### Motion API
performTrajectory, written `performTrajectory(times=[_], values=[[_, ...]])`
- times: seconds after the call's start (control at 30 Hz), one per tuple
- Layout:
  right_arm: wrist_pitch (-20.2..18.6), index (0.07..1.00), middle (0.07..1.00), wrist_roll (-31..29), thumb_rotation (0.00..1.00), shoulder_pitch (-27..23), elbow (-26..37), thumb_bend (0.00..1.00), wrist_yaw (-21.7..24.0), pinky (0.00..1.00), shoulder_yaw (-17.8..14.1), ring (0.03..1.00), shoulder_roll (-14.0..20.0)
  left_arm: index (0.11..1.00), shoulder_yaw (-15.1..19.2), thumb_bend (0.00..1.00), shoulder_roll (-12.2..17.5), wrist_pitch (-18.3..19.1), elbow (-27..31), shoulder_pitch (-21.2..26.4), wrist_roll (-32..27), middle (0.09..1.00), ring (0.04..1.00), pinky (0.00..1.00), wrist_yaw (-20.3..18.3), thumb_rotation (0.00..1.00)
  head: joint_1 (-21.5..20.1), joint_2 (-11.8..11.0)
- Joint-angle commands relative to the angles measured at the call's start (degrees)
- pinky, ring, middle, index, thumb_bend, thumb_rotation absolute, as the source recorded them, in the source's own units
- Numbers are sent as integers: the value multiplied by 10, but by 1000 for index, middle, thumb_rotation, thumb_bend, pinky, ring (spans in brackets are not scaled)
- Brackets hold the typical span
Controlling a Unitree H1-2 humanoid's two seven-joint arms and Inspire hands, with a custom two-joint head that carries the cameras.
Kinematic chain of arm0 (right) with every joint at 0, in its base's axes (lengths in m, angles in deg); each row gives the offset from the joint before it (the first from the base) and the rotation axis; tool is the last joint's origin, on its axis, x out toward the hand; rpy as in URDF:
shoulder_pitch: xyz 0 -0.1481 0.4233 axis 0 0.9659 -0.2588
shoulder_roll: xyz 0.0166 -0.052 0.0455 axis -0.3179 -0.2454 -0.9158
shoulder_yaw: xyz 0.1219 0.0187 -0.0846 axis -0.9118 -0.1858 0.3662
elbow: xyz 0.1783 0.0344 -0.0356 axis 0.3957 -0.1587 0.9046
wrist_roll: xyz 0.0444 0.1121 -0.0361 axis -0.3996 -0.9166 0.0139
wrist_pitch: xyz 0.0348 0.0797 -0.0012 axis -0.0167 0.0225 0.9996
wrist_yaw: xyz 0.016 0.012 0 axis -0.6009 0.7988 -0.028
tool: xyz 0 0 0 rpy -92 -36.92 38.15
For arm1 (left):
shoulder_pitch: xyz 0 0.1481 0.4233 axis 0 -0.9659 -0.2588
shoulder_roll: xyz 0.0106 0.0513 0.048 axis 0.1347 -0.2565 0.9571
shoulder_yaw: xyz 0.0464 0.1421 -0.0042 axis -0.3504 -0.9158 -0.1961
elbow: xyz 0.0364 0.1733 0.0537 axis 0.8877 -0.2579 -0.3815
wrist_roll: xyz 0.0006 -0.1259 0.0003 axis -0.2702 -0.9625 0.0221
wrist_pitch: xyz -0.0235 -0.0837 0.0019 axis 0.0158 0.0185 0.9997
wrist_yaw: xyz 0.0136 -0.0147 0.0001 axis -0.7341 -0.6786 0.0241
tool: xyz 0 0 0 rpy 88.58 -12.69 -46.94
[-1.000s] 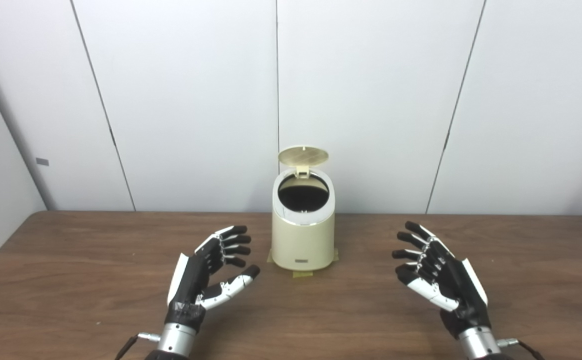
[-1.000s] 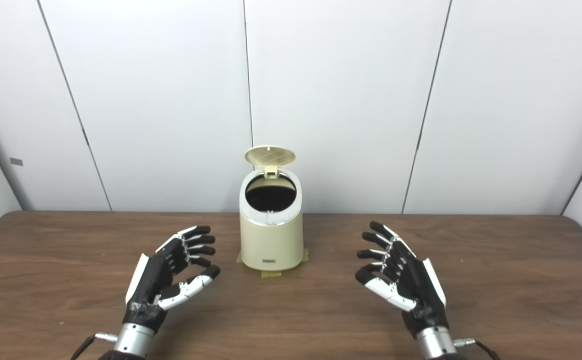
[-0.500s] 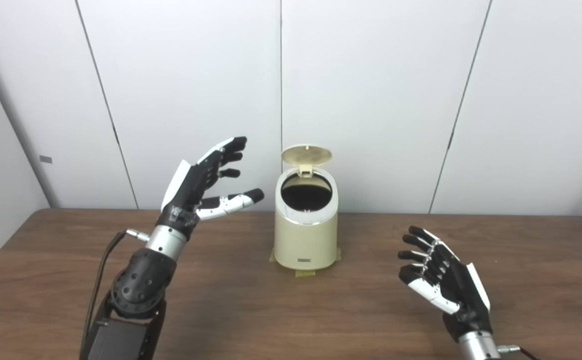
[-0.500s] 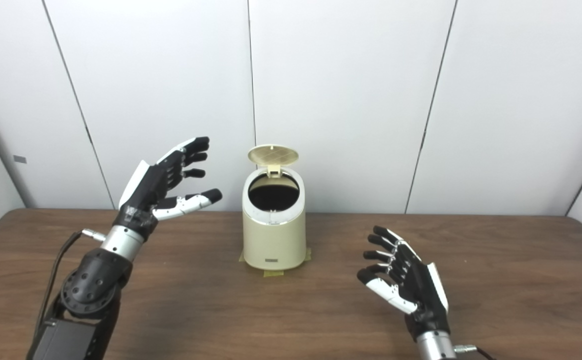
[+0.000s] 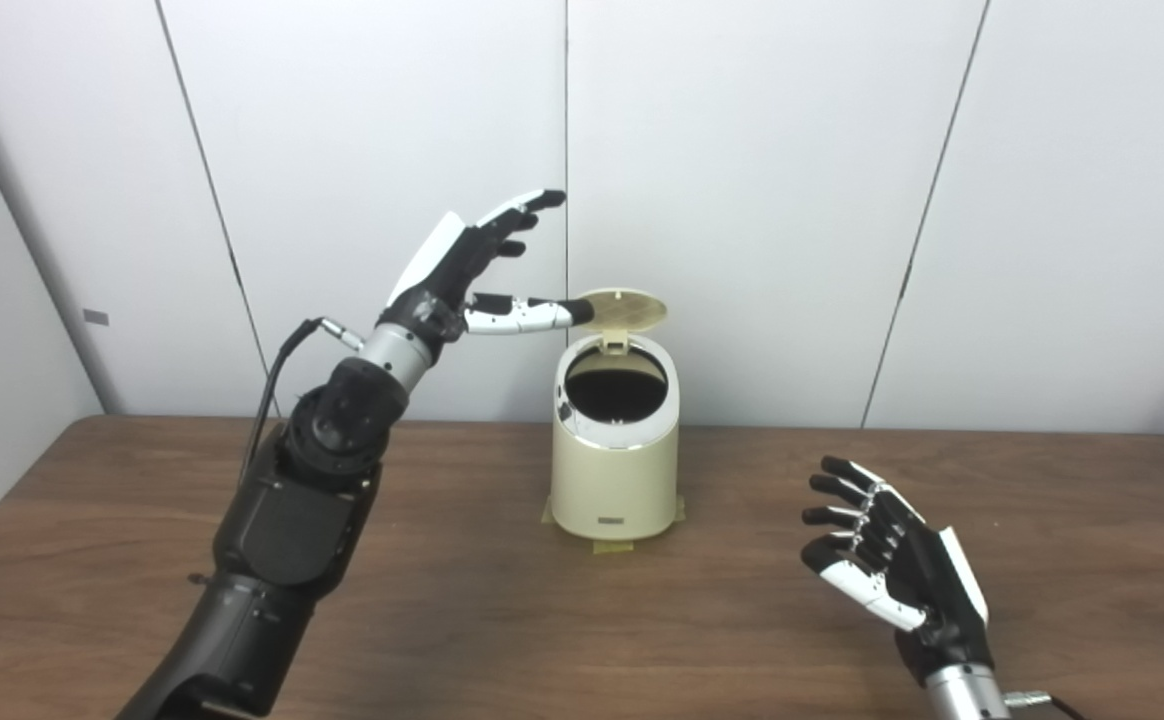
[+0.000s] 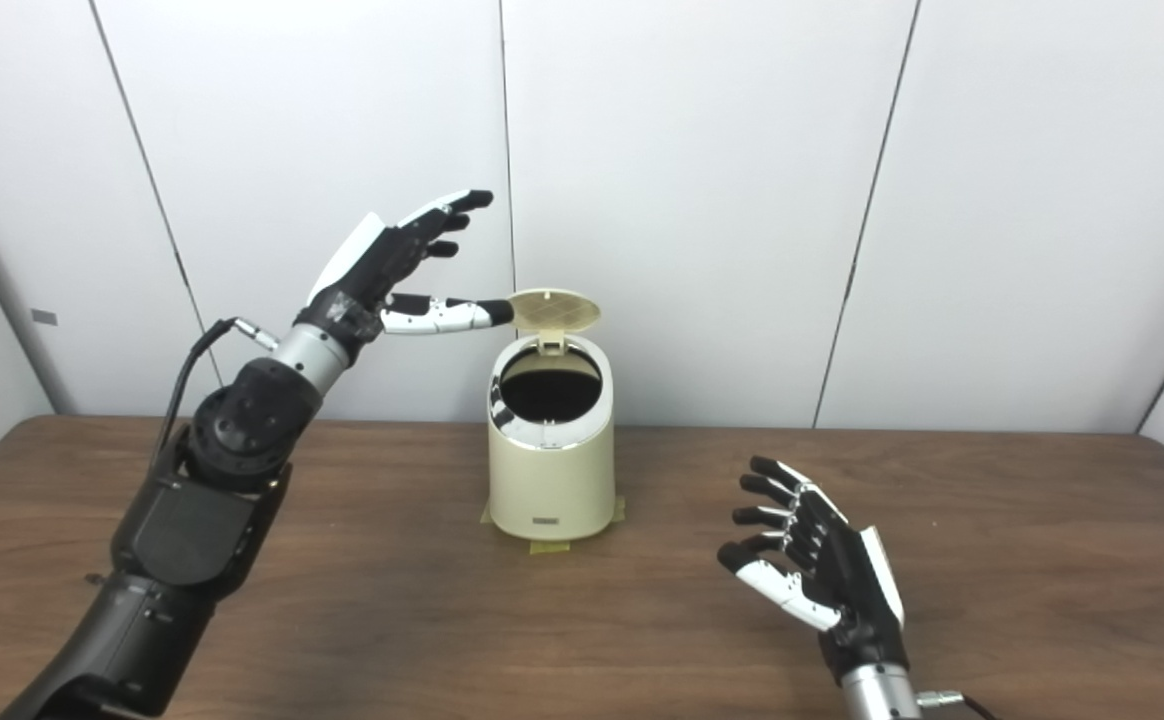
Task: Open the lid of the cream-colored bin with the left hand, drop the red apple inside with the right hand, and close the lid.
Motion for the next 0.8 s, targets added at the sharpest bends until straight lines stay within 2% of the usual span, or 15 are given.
performTrajectory(times=[0.0,0.17,0.27,0.4,0.47,0.57,0.6,0.67,0.77], values=[[19,772,774,-6,434,-16,22,796,1,511,-1,657,6,908,-18,885,12,-12,-2,43,46,954,944,853,20,370,-1,1],[25,758,764,-2,442,-17,22,804,1,495,2,633,5,931,-51,914,12,-19,-12,50,99,966,982,955,21,404,-6,-1],[22,751,765,-3,443,-16,29,806,2,496,5,623,3,951,-64,922,11,-26,-23,53,109,985,996,977,10,405,-8,-1],[14,750,764,-6,440,-15,37,798,1,484,6,612,-1,978,-85,931,15,-10,-11,51,131,1000,1000,999,-13,432,-12,0],[10,748,762,-16,432,-15,41,801,4,484,6,609,-3,945,-88,943,15,-1,1,47,141,944,986,941,-17,440,-12,0],[10,742,763,-26,424,-16,42,796,10,498,7,609,-2,848,-87,955,13,5,14,40,151,854,911,863,-15,431,-13,0],[12,741,761,-27,418,-16,41,791,12,498,8,607,-1,828,-86,953,13,3,19,38,151,836,900,870,-15,426,-14,0],[17,737,757,-33,408,-17,39,787,13,501,7,605,-4,790,-88,950,15,-3,26,34,155,800,891,964,-16,414,-14,0],[24,734,748,-43,388,-17,38,775,16,490,6,595,-7,781,-92,949,20,-7,36,32,162,788,905,996,-22,418,-15,0]])
